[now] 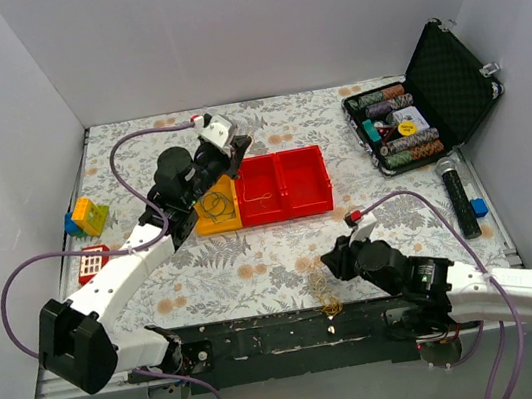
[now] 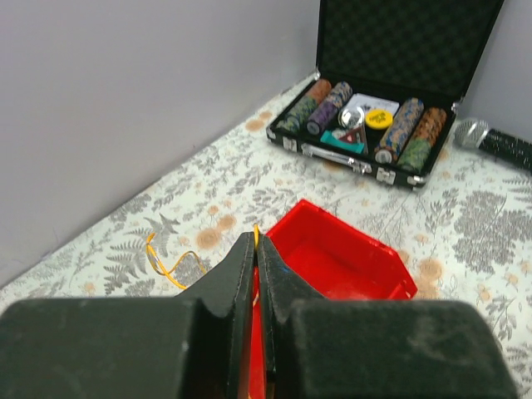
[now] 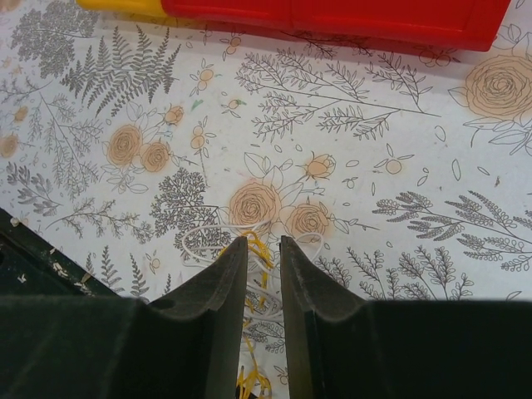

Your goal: Untangle the cables

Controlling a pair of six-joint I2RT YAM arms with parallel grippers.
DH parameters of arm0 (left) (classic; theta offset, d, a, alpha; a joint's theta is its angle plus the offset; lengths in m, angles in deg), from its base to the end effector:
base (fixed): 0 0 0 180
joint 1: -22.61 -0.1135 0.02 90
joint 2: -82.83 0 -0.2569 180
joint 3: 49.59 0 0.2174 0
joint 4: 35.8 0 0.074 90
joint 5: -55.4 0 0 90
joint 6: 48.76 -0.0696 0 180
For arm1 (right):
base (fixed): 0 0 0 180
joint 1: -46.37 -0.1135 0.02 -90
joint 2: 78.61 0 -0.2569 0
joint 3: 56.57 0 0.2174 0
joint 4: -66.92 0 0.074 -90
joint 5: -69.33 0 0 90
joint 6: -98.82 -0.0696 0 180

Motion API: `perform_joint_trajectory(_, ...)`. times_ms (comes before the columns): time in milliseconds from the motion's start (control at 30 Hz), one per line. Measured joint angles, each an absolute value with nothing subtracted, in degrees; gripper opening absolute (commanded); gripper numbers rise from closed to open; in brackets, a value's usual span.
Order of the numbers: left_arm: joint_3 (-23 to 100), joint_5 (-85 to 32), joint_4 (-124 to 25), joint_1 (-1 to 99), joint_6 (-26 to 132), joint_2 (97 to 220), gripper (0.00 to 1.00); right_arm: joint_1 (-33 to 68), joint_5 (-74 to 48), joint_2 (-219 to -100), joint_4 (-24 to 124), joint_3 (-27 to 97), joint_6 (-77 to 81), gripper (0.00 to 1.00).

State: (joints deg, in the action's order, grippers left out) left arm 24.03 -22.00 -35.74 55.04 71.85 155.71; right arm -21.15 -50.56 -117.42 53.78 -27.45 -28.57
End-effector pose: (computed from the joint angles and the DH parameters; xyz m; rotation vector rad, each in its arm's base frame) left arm 0.2482 -0.1757 0.3638 0.2100 1.6398 -1.0256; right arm 0.0924 0.1327 0.1858 -0.1731 1.9727 0.7094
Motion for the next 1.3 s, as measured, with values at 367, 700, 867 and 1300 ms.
perform_joint_trajectory(367,16.45,-18.98,-35.33,55.04,67.96,158.16,0.00,-21.15,-50.61,-115.25,51.92,-28.34,-29.16,0.30)
perform_joint_trajectory(700,15.27,-17.58,-36.33,55.36,66.19,162.03,0.01,-21.15,-50.74,-114.97,51.13,-28.34,-30.03,0.30)
perform_joint_trajectory(867,15.27,-16.97,-36.37,56.48,64.22,165.05,0.01,-21.15,-50.71,-114.93,50.91,-28.37,-30.16,0.30)
perform_joint_trajectory(1300,18.33,-20.27,-40.59,57.24,58.32,178.07,0.00,-21.15,-50.54,-110.95,48.84,-28.37,-30.45,0.30)
